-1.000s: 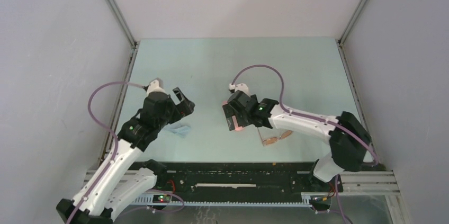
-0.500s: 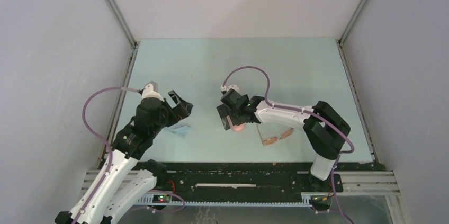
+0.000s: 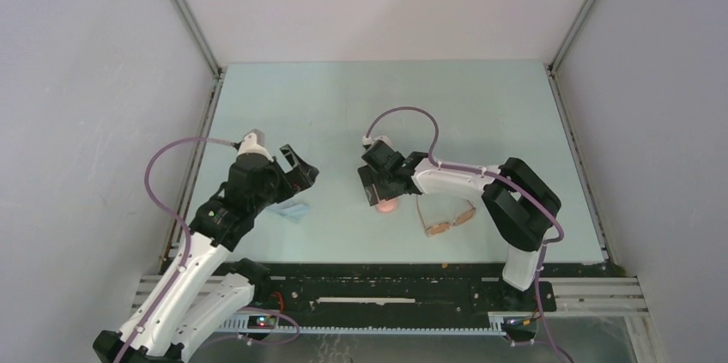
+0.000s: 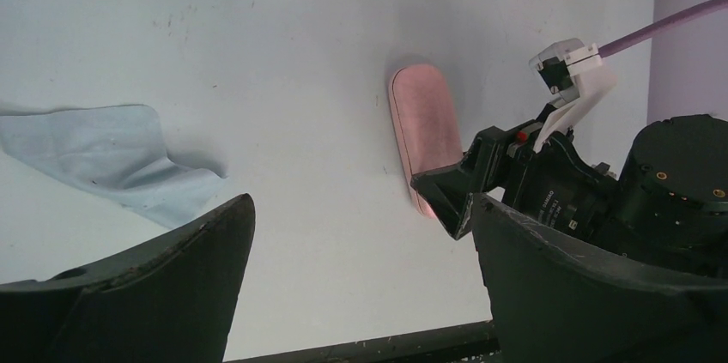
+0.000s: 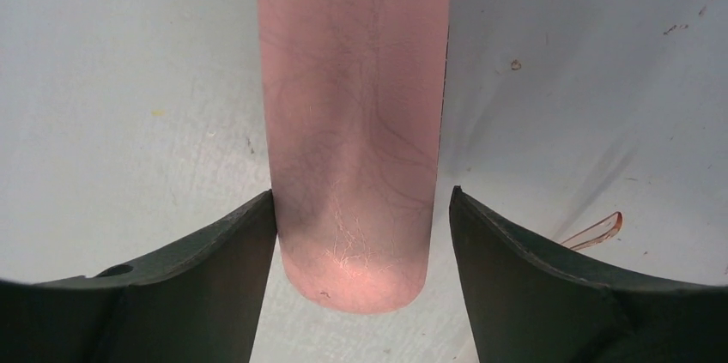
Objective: Organize the sunglasses
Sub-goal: Pick up the sunglasses case from the center of the board.
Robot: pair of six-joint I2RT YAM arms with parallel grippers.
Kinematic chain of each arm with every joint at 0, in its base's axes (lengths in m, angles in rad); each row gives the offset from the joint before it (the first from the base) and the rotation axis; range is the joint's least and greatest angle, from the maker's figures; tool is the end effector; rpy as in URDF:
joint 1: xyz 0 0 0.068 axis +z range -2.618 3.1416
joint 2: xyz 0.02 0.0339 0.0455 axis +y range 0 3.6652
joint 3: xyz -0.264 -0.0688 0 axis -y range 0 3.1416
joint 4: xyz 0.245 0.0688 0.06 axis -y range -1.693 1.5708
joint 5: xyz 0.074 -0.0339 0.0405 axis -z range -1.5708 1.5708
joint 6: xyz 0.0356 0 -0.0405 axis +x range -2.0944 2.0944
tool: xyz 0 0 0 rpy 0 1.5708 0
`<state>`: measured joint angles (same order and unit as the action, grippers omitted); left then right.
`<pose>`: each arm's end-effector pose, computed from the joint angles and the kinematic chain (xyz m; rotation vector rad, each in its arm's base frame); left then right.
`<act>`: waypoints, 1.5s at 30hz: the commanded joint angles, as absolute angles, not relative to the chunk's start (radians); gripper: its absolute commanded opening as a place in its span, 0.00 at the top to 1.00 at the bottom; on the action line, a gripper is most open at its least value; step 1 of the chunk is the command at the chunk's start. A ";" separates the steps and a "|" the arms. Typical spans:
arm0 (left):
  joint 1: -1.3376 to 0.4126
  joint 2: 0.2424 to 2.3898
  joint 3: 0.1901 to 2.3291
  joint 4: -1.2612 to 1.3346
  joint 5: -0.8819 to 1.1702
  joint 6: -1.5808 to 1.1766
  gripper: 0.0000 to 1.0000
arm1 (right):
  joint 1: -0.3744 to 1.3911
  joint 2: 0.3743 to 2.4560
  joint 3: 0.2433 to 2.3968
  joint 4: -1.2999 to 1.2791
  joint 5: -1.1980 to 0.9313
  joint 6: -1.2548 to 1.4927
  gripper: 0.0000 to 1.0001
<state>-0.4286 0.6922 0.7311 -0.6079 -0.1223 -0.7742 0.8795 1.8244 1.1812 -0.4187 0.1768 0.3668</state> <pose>0.1395 -0.0590 0.2926 -0.4486 2.1437 -0.5675 0.2416 0.2821 0.1749 -0.6059 2.5497 0.2091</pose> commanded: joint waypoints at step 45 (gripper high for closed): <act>-0.350 1.047 0.474 0.558 0.660 -1.095 0.00 | 0.557 1.392 0.746 0.563 -0.906 1.112 0.62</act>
<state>-0.3565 1.0180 0.4843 0.3946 0.5987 -1.0397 0.5518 1.3972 0.7258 0.3840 -0.8375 1.0164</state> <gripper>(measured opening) 0.996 0.684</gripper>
